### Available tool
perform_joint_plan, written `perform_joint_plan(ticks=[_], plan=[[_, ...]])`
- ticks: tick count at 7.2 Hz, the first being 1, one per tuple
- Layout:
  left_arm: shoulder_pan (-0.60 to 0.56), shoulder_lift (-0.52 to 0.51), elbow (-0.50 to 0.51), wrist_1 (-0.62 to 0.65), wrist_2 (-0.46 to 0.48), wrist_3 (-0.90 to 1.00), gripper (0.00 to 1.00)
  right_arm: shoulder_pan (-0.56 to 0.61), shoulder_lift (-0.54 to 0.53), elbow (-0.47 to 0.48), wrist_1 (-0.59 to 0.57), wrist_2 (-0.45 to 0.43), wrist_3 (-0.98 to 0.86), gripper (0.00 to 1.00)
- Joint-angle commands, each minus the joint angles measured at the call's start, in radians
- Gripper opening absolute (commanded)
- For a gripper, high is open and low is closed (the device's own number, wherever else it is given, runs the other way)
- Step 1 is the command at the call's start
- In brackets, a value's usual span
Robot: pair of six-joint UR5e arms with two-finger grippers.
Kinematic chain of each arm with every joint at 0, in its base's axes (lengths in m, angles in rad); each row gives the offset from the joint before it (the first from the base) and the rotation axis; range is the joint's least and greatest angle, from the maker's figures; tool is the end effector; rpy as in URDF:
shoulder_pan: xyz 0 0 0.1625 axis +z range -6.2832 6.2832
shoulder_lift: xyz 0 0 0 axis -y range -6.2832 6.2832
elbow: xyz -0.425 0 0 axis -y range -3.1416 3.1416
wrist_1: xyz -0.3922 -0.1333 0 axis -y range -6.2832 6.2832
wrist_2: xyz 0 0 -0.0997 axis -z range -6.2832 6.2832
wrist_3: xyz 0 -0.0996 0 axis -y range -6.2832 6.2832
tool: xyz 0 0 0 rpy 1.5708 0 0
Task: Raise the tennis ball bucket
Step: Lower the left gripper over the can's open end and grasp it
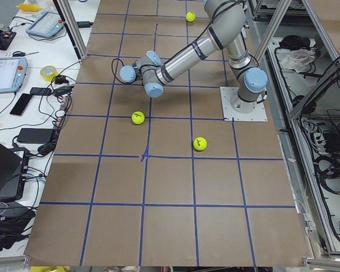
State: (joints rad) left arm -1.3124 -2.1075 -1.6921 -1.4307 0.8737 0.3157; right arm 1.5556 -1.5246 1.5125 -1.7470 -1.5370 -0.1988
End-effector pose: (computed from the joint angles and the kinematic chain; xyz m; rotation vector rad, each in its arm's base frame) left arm -0.0434 -0.6077 0.1722 0.1564 -2.3202 -0.3499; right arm 0.1286 -0.5304 0.5127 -0.2904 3.1004 -0.2980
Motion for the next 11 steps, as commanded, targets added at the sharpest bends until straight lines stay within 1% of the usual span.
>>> perform_joint_plan(ticks=[1, 2, 5, 6, 7, 8, 9, 10, 11], plan=[[0.019, 0.001, -0.038, 0.004, -0.109, 0.037, 1.0, 0.001, 0.0, 0.0, 0.001, 0.0, 0.012, 1.0], [0.016, -0.011, -0.037, 0.021, -0.158, 0.036, 1.0, 0.001, 0.0, 0.002, 0.001, 0.001, 0.012, 1.0], [-0.039, -0.012, -0.037, 0.027, -0.16, 0.033, 1.0, 0.0, 0.0, 0.002, 0.009, 0.001, 0.013, 1.0], [-0.038, -0.012, -0.034, 0.027, -0.159, 0.031, 0.97, 0.0, 0.001, 0.002, 0.009, 0.001, 0.013, 1.0], [-0.037, -0.012, -0.034, 0.027, -0.157, 0.032, 0.87, 0.0, 0.0, 0.002, 0.012, 0.001, 0.015, 1.0], [-0.037, -0.017, -0.032, 0.032, -0.156, 0.032, 0.62, -0.002, 0.001, 0.002, 0.012, 0.001, 0.015, 1.0], [-0.037, -0.016, -0.031, 0.05, -0.148, 0.031, 0.23, 0.0, 0.001, 0.002, 0.014, 0.001, 0.015, 1.0], [-0.036, -0.009, -0.029, 0.052, -0.148, 0.023, 0.0, 0.0, 0.001, 0.002, 0.014, 0.001, 0.018, 1.0], [-0.036, 0.007, -0.029, 0.052, -0.148, -0.013, 0.0, 0.0, 0.001, 0.002, 0.014, 0.0, 0.018, 1.0]])
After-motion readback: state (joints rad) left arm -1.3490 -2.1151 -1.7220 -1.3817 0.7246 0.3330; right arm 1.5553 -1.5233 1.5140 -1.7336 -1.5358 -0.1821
